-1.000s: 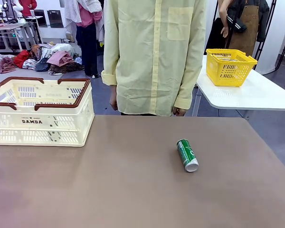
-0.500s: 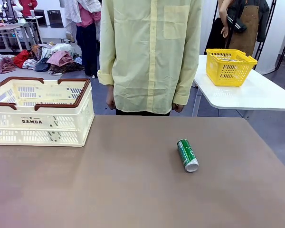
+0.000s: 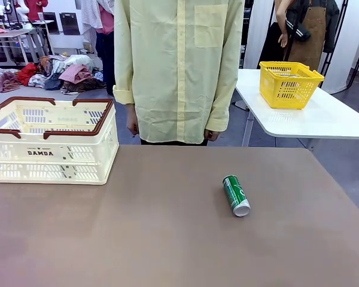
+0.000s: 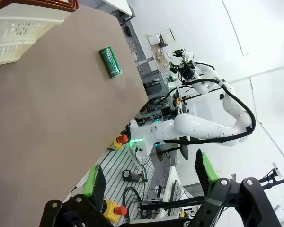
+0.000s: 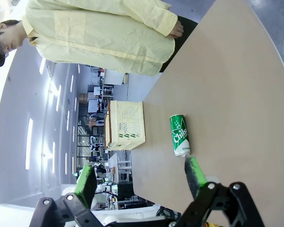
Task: Place the drinks into the Shopping basket.
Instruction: Pick up one drink and place it into the Shopping basket.
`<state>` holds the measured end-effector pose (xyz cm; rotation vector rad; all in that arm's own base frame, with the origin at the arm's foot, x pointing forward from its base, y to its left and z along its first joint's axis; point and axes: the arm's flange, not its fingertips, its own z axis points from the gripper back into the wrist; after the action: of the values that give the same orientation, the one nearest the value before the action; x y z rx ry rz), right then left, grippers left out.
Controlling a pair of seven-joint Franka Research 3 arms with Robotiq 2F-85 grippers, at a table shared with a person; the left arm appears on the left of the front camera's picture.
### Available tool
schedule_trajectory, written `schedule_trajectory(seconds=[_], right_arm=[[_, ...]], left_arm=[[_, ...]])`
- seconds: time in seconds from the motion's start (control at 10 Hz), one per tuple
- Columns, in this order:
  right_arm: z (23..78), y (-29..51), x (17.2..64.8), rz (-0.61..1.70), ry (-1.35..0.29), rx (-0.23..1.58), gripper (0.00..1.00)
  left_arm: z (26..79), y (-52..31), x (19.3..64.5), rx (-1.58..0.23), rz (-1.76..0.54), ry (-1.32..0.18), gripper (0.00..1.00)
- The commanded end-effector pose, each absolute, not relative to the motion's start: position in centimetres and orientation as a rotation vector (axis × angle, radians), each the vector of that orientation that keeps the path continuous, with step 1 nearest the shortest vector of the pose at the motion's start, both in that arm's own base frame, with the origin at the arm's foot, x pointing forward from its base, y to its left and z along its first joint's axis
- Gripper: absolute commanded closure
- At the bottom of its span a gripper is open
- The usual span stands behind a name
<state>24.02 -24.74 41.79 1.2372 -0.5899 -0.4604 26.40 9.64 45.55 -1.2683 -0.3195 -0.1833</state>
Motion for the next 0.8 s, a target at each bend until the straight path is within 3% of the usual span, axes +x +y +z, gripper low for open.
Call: schedule_trajectory(seconds=[0.0, 0.7], right_arm=[[41.95, -24.87, 23.99, -0.453, -0.603, 1.249, 0.00], [41.95, -24.87, 23.99, -0.453, -0.603, 1.249, 0.00]], left_arm=[[45.86, 9.50, 26.32, -1.286, -0.176, -0.318, 0.00], [45.86, 9.50, 26.32, -1.286, -0.176, -0.318, 0.00]])
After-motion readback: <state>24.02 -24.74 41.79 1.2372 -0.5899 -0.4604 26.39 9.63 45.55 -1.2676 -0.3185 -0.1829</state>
